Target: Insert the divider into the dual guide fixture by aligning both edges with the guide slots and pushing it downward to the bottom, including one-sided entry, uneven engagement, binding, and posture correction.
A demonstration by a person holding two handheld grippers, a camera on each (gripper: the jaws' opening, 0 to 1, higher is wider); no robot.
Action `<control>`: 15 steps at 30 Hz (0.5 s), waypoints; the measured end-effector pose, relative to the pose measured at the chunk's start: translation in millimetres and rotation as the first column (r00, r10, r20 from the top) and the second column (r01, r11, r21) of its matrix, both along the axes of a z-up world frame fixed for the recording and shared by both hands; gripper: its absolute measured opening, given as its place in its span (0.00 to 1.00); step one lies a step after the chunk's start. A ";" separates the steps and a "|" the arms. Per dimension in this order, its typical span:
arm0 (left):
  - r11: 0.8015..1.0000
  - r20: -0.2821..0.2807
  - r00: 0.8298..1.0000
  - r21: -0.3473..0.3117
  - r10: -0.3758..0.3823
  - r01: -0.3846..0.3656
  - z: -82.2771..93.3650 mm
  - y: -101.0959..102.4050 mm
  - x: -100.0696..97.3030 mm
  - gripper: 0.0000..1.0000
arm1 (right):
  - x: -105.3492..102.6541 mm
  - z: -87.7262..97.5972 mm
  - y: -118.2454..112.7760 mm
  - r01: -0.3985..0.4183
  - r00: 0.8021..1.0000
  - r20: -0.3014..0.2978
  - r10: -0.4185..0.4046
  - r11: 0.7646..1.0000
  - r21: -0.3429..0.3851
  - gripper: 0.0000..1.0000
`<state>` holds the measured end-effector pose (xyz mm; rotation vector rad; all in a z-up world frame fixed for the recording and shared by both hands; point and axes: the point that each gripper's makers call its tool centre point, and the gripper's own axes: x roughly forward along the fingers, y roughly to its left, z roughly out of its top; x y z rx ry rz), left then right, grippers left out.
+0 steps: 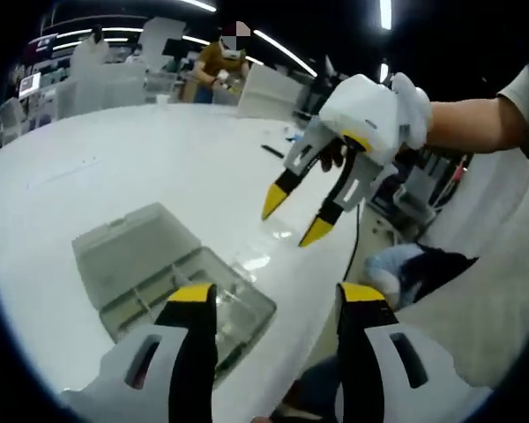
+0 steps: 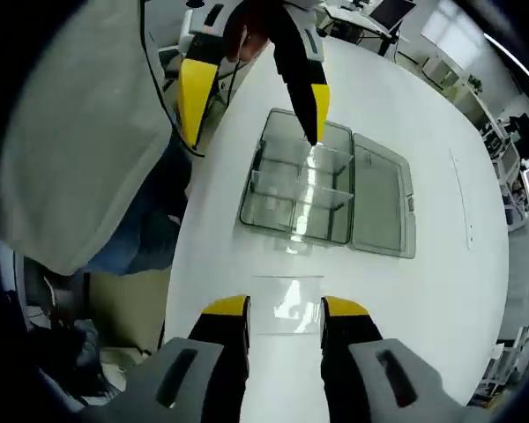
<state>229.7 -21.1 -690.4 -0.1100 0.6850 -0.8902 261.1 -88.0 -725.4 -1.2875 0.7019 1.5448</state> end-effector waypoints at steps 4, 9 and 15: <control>1.000 -0.014 1.000 -0.019 0.010 -0.010 1.6 -2.4 2.3 0.46 | -5.1 6.8 14.8 -0.022 1.000 0.010 0.022 1.000 0.017 0.26; 0.999 -0.035 0.999 -0.041 0.033 -0.034 3.0 -1.4 2.7 0.43 | -8.4 12.2 27.7 -0.044 0.999 0.025 0.043 0.999 0.029 0.26; 0.991 -0.068 0.994 -0.099 0.081 -0.088 6.5 2.0 5.2 0.37 | -15.8 20.5 44.0 -0.060 0.998 0.033 0.058 0.996 0.059 0.26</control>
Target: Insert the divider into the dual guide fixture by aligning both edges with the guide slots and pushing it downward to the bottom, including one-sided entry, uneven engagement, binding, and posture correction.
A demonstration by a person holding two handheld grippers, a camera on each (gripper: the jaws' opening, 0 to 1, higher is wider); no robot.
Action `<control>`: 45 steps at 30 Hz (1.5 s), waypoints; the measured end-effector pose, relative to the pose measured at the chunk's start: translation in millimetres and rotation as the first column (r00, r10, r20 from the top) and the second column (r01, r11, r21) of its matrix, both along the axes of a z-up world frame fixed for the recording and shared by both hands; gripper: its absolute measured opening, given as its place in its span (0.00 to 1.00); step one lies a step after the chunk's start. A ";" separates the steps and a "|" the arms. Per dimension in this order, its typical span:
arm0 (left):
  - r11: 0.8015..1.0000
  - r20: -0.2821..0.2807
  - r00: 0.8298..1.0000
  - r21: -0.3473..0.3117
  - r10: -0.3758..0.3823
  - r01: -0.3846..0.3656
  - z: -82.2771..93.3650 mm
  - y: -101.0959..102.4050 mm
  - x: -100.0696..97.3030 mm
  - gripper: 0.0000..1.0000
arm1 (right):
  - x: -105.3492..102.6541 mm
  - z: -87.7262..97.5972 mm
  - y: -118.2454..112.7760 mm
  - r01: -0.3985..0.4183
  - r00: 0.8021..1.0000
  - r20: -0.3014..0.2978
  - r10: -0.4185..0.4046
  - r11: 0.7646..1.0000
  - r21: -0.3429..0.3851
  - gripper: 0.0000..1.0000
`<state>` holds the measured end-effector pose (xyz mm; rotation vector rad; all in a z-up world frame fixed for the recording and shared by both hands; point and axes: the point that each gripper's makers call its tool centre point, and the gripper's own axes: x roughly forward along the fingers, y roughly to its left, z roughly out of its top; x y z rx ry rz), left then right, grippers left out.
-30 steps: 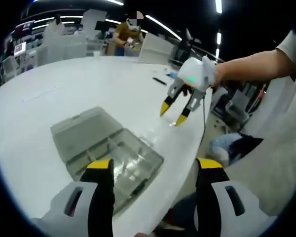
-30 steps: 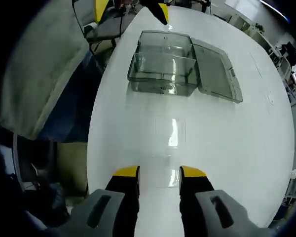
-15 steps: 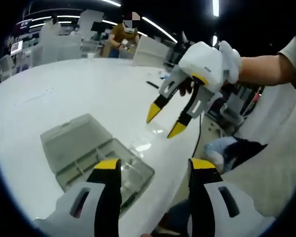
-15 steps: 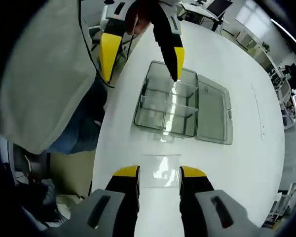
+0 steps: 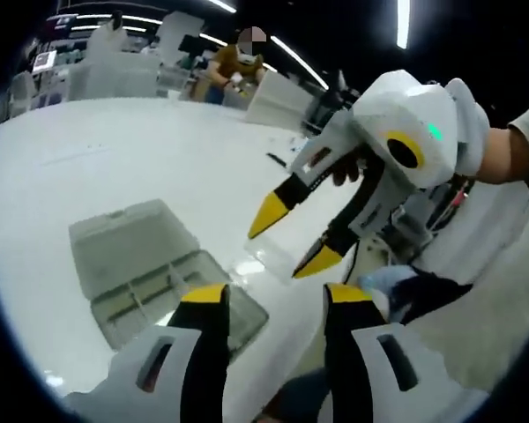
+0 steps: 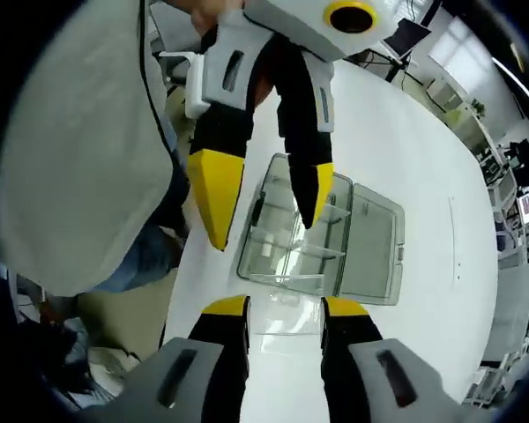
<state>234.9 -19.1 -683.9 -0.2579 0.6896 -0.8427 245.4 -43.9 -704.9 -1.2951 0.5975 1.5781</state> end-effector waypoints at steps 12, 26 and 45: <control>0.992 -0.085 0.993 -0.085 0.084 -0.091 -2.3 6.7 1.5 0.26 | -8.0 5.7 19.2 0.002 1.000 0.004 -0.002 0.999 0.039 0.26; 0.978 -0.168 0.975 -0.129 0.144 -0.166 -10.9 13.0 2.7 0.12 | -13.7 9.8 32.5 0.035 0.999 0.004 -0.035 0.997 0.075 0.26; 0.959 -0.256 0.953 -0.190 0.159 -0.211 -10.6 11.3 1.5 0.01 | -12.7 13.0 37.9 0.063 0.997 0.032 -0.067 0.993 0.101 0.26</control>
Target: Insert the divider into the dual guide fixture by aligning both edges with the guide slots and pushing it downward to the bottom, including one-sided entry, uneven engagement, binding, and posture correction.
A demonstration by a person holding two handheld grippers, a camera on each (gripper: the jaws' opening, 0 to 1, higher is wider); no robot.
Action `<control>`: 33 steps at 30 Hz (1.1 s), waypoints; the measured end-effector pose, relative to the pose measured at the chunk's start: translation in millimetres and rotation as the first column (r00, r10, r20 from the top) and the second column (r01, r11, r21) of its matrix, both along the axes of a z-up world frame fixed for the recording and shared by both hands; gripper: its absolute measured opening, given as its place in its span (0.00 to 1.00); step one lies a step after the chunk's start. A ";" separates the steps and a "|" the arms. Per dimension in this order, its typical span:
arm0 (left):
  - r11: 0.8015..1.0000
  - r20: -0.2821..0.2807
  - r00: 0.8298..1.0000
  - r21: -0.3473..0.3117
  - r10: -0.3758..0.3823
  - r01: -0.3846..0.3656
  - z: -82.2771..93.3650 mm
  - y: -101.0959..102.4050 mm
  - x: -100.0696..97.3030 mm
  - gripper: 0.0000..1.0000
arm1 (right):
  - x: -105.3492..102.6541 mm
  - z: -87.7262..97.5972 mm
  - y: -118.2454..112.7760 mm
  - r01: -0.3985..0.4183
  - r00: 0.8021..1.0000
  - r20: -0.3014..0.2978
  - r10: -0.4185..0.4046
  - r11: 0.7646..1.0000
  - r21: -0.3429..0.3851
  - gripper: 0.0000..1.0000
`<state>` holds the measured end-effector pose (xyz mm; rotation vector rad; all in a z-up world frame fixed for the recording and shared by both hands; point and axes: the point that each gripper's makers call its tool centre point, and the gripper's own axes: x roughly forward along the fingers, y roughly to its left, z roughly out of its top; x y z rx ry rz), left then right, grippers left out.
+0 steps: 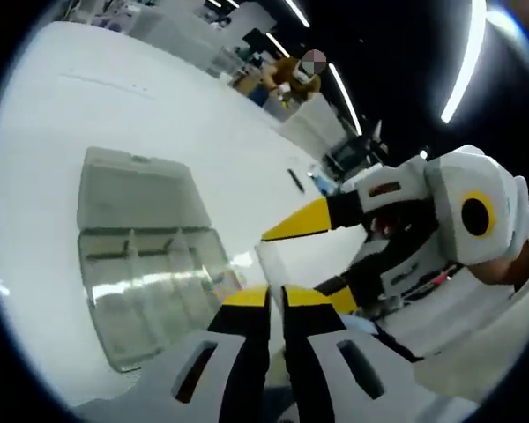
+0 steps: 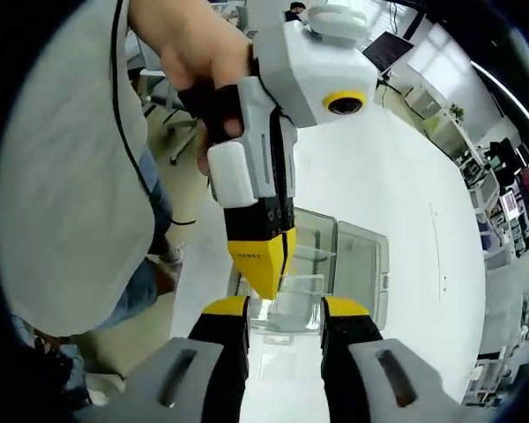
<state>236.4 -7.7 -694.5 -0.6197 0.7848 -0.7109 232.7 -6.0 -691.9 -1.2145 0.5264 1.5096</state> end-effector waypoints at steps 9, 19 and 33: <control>0.999 -0.044 0.999 -0.042 0.021 -0.023 2.2 0.5 2.1 0.00 | 2.1 2.7 0.6 0.013 1.000 0.013 -0.013 1.000 0.010 0.26; 0.998 -0.088 0.996 -0.052 0.020 -0.025 1.8 -1.0 0.2 0.00 | 1.0 1.7 -0.1 0.015 1.000 0.016 -0.015 1.000 0.012 0.26; 0.996 -0.149 0.989 -0.079 0.022 -0.034 -0.2 -3.6 -3.6 0.00 | -2.7 0.7 -3.0 0.033 0.999 0.008 -0.033 0.999 0.017 0.27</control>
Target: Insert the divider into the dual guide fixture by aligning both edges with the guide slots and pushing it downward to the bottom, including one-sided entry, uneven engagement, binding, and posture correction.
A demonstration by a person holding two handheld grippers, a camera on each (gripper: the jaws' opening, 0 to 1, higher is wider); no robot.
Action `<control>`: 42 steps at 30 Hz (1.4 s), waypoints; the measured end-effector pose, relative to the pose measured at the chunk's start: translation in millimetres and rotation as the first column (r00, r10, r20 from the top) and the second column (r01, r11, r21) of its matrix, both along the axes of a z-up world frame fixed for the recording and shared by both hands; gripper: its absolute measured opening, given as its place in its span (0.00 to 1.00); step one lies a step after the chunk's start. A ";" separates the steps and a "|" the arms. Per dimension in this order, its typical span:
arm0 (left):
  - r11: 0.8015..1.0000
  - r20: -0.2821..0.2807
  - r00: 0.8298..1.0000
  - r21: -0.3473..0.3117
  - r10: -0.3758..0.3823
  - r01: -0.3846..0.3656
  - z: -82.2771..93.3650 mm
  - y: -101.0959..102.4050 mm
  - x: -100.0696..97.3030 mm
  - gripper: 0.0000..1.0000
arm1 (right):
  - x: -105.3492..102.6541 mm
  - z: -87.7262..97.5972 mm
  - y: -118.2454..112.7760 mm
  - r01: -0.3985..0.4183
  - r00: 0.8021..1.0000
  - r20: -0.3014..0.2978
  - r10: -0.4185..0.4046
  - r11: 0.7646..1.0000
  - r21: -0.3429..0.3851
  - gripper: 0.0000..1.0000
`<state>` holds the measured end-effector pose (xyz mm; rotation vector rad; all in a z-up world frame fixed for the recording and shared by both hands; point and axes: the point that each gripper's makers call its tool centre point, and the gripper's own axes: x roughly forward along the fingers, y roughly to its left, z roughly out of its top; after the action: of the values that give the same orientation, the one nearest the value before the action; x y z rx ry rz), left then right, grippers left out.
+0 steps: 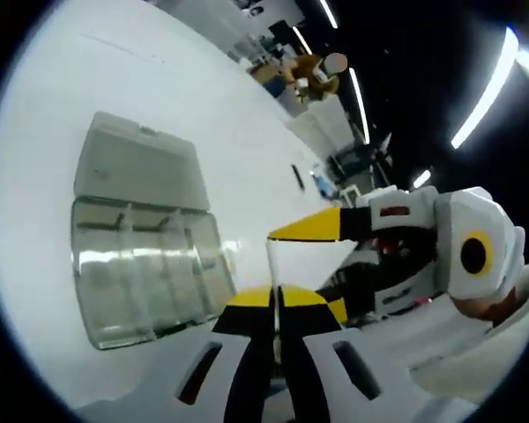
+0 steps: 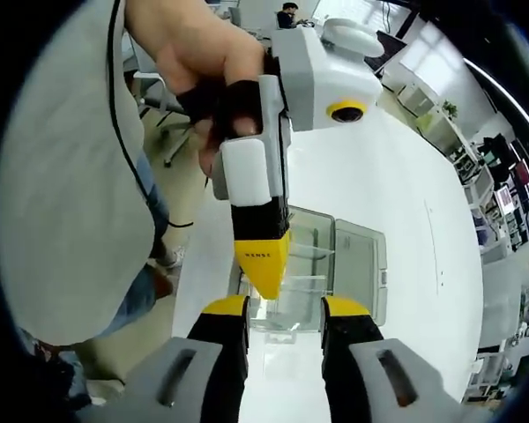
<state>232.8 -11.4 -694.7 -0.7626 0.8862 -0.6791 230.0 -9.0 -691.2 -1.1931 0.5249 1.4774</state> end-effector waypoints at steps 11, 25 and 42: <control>1.000 0.018 1.000 -0.007 -0.008 0.008 2.2 -1.1 -1.7 0.00 | 0.1 -0.4 1.0 -0.002 1.000 -0.003 0.002 1.000 -0.003 0.29; 1.000 0.058 0.998 0.008 -0.020 0.020 -2.6 5.9 -1.6 0.00 | 10.8 6.8 2.2 0.022 0.999 -0.047 -0.021 1.000 0.021 0.30; 0.989 0.212 0.969 0.101 -0.124 0.104 -0.9 6.9 -2.2 0.00 | 14.9 13.8 -1.7 -0.015 0.972 -0.233 0.013 1.000 -0.007 0.16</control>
<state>230.6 -4.4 -695.6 -0.5479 0.7586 -0.8033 244.9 -10.7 -677.4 -1.0368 0.6827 1.6392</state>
